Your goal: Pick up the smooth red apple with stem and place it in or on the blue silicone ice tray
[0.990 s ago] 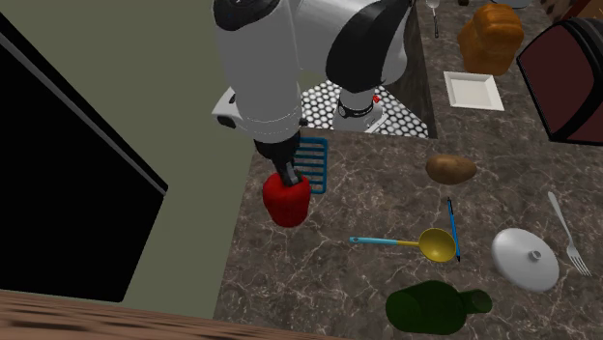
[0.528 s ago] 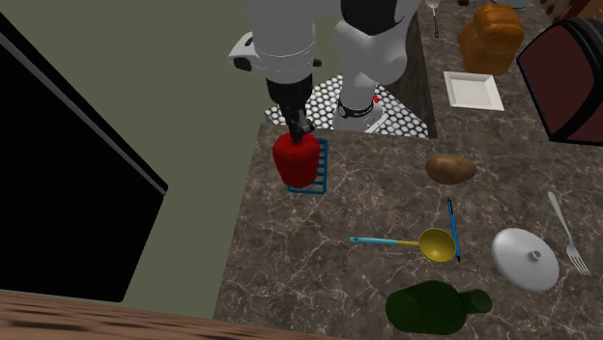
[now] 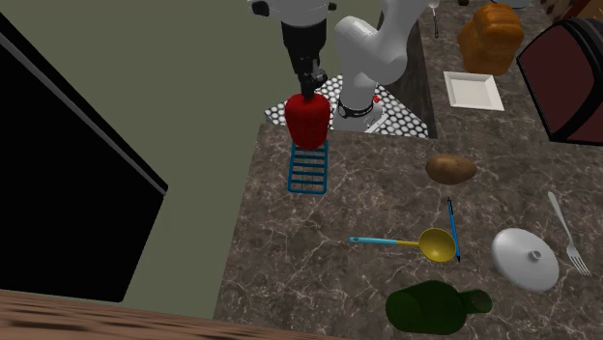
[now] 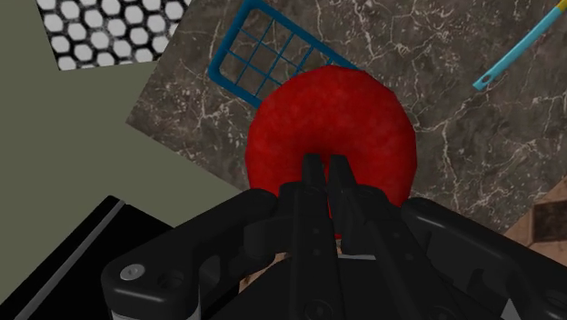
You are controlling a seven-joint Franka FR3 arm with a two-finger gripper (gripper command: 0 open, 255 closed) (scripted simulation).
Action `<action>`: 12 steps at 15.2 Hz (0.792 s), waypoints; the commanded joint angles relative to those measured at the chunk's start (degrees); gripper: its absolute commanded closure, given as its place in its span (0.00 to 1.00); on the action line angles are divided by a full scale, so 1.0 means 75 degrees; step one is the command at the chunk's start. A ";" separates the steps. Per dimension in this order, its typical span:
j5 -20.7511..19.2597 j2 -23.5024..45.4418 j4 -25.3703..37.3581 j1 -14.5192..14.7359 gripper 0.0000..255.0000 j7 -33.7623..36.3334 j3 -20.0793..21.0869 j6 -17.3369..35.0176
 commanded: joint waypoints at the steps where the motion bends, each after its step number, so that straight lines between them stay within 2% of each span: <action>1: -0.0036 -0.0181 -0.0200 -0.0004 1.00 -0.0101 -0.0093 -0.0002; 12: 0.0106 -0.0356 -0.1427 0.0056 1.00 -0.0192 0.0049 0.1048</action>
